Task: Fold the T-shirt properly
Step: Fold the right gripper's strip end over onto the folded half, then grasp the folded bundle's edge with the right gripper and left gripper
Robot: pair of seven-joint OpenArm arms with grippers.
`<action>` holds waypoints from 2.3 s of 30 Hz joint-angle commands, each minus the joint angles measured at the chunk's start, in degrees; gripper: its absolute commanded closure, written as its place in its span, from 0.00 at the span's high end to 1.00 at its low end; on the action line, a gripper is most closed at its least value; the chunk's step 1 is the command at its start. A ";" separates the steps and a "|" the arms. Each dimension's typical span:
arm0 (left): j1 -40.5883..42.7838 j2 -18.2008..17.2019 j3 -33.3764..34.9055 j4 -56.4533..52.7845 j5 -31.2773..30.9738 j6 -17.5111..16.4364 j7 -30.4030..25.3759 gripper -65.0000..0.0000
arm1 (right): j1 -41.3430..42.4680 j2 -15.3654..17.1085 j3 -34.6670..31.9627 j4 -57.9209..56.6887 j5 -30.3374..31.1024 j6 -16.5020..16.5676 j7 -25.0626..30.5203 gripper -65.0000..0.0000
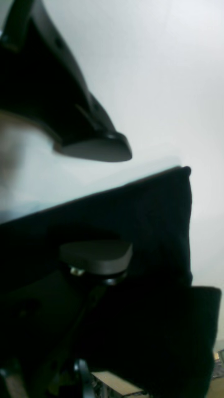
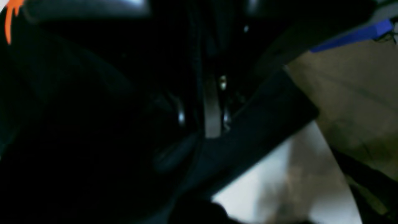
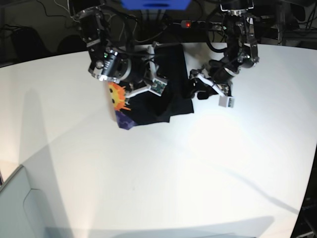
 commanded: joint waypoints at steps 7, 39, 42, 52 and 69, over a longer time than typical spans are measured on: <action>-0.13 -0.56 -0.07 0.72 0.72 0.21 0.26 0.59 | 1.42 -0.64 -1.77 0.19 1.48 0.23 1.67 0.01; 7.08 -0.56 -30.14 18.65 0.10 -0.31 11.51 0.60 | -4.39 0.59 4.82 12.76 1.48 0.23 1.67 0.58; 7.00 -0.65 -36.38 18.47 0.10 -0.40 11.86 0.60 | -6.14 0.59 5.97 12.76 1.48 0.23 1.67 0.58; 7.00 -0.65 -42.80 18.47 0.10 -0.49 11.86 0.60 | -10.72 -0.29 3.50 3.71 1.65 0.23 9.41 0.58; 8.49 -0.12 -42.80 18.56 0.01 -0.49 11.95 0.60 | -6.94 2.96 -7.13 7.40 1.48 0.23 10.47 0.59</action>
